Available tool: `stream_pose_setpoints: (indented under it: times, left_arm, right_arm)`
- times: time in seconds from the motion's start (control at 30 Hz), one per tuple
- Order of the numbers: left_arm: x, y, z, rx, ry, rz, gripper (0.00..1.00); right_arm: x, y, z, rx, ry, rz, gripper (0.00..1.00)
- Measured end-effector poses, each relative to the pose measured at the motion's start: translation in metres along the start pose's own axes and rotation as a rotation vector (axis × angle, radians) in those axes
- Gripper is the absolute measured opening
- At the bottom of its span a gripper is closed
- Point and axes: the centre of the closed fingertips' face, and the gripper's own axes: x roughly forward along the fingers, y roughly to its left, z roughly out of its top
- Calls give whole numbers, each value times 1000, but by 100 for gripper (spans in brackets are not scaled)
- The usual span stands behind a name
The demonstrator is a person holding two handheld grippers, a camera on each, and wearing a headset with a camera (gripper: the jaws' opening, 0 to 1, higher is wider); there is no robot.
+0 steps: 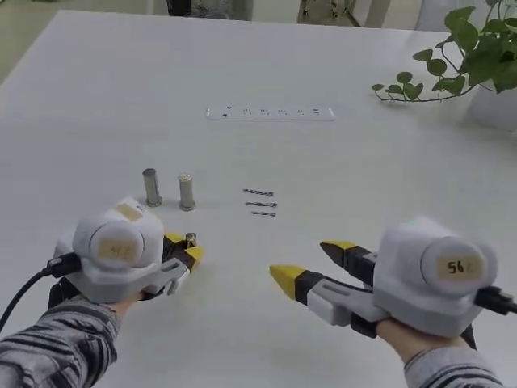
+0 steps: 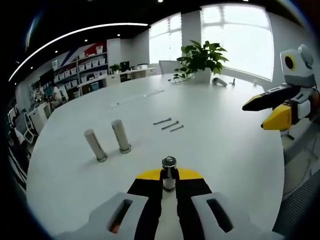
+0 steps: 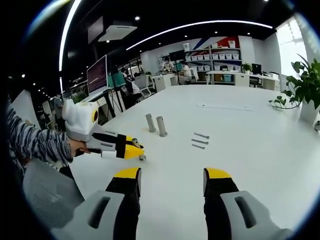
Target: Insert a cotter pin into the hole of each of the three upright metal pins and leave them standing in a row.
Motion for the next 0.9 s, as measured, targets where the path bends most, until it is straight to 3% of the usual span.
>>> stream_pose_setpoints:
  times: [0.23,0.77,0.9]
  left_arm:
    - [1,-5,-8,31,9,-15,5]
    - [1,-6,-7,14,-2,-48,6]
    - [0,-4,-4,8,-11,-40,14]
  right_arm:
    - [-1,-1,-3,-2,9,3,46]
    - [6,-1,-2,-14,41,31,46]
    - [10,-3,3,-49,64,54,46]
